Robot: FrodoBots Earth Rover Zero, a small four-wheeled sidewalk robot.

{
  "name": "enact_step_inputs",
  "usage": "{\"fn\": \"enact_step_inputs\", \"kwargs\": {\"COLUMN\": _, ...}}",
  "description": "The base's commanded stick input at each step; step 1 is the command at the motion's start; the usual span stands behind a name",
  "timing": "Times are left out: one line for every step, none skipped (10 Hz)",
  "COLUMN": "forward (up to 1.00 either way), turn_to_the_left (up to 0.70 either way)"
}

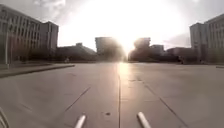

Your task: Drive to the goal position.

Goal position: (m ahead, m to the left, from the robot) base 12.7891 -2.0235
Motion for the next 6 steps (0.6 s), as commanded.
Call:
{"fn": "enact_step_inputs", "kwargs": {"forward": 1.0, "turn_to_the_left": 0.0}}
{"fn": "enact_step_inputs", "kwargs": {"forward": 1.0, "turn_to_the_left": 0.0}}
{"fn": "enact_step_inputs", "kwargs": {"forward": 1.0, "turn_to_the_left": 0.0}}
{"fn": "enact_step_inputs", "kwargs": {"forward": 1.0, "turn_to_the_left": 0.0}}
{"fn": "enact_step_inputs", "kwargs": {"forward": 1.0, "turn_to_the_left": 0.0}}
{"fn": "enact_step_inputs", "kwargs": {"forward": 1.0, "turn_to_the_left": 0.0}}
